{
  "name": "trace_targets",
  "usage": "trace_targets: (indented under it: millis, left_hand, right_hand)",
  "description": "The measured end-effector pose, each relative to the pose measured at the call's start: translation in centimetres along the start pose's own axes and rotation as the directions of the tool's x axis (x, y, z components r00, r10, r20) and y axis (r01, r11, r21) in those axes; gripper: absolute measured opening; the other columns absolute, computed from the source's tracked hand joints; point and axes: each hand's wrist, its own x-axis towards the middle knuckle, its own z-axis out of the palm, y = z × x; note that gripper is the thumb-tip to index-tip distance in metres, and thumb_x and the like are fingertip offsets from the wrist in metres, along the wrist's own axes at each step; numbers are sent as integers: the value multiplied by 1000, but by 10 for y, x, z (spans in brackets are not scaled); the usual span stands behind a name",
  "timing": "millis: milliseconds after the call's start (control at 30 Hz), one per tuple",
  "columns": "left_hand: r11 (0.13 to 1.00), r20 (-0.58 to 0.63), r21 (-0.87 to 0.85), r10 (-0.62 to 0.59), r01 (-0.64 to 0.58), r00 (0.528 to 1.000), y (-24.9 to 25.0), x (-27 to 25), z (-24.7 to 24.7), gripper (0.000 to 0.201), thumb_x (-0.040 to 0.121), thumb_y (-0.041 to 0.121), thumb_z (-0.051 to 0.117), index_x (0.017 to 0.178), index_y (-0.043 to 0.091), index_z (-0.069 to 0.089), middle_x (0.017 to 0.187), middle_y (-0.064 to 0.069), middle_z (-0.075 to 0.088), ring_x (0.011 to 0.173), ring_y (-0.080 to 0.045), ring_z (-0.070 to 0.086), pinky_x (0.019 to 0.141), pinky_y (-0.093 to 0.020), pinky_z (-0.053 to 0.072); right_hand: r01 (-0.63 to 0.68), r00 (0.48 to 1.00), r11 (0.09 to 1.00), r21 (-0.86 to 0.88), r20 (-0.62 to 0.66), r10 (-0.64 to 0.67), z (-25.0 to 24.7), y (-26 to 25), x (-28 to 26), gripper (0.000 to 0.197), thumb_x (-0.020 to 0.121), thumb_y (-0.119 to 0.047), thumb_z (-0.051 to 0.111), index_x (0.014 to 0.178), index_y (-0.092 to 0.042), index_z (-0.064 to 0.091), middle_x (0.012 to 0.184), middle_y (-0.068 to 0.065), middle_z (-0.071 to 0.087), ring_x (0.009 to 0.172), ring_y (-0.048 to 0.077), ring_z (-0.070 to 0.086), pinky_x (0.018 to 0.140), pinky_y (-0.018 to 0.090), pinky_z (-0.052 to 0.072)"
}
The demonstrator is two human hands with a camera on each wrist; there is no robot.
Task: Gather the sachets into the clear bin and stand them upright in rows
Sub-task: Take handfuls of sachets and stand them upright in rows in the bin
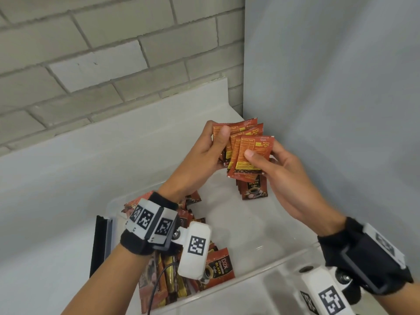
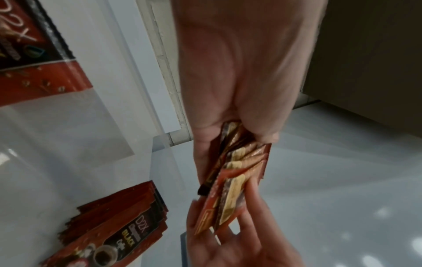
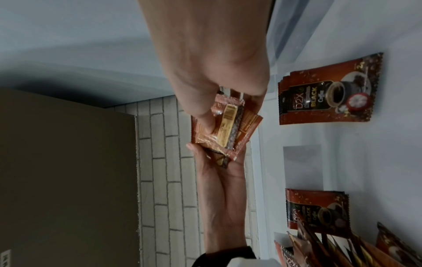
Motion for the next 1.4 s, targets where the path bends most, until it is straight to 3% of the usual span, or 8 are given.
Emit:
trace_targets:
  millis: [233,400,567,733,867,1100,1267,1400]
  left_hand:
    - [993,-130,-116,-8,-7,991,-3,5,-9,44,78,29,66,116,15,50,113,-9,66,102,-24,68,84,-44,57]
    - [974,-77,-223,-51,33,996,-4,4,-10,38,80,23,62,116,19,53,108,-1,69,103,-20,67,84,-35,56]
    - [954,-42,-293,-71,56,997,-6,6,-12,31,91,3,54,119,15,51,112,-4,68,104,-20,66,84,-33,56]
    - [983,-93,-176,-62,45,994,-6,7,-6,30,93,-2,53,111,22,57,98,5,72,96,-15,69,86,-32,56]
    - [999,-217,-42,13,-23,976,-6,7,-5,30,89,0,59,113,17,59,109,-7,69,103,-22,66,92,-41,54]
    - [982,-358,126,175,-138,917,-7,6,2,30,85,1,65,99,24,52,90,6,64,81,-2,66,70,-20,55]
    - [985,-466,-62,116,-164,877,-6,9,-5,30,89,1,60,110,19,49,105,-8,66,98,-21,68,83,-44,57]
    - [950,-397,-271,34,-153,917,-3,9,-2,34,89,-5,57,111,19,46,98,0,68,92,-18,69,75,-37,58]
  right_hand:
    - [-2,1000,998,68,-19,3,-3,2,3,38,87,-16,66,124,-16,59,112,1,71,102,17,69,82,31,56]
    - [2,1000,988,154,-6,-1,-4,0,3,36,88,-16,63,124,-15,58,112,1,71,101,14,69,75,23,55]
    - [-27,999,967,254,37,18,-5,-2,5,38,90,-13,60,127,-12,56,118,6,68,107,18,67,77,27,56]
    - [-22,999,975,219,40,14,-3,-1,4,37,89,-13,62,125,-14,57,114,5,70,103,17,68,76,28,56]
    - [-1,1000,992,129,12,0,-1,1,3,34,87,-17,66,120,-18,60,109,-1,71,101,16,69,84,37,57]
    - [-45,998,994,103,-32,49,-3,4,5,30,89,-17,65,118,-18,62,102,-5,73,98,14,70,81,31,58]
    - [-101,994,957,271,-12,108,-7,0,7,37,91,-14,60,127,-11,56,112,4,71,101,18,69,74,29,58]
    - [-130,991,929,346,65,115,-7,-4,6,40,88,-17,59,127,-11,57,114,5,71,103,17,69,74,28,58]
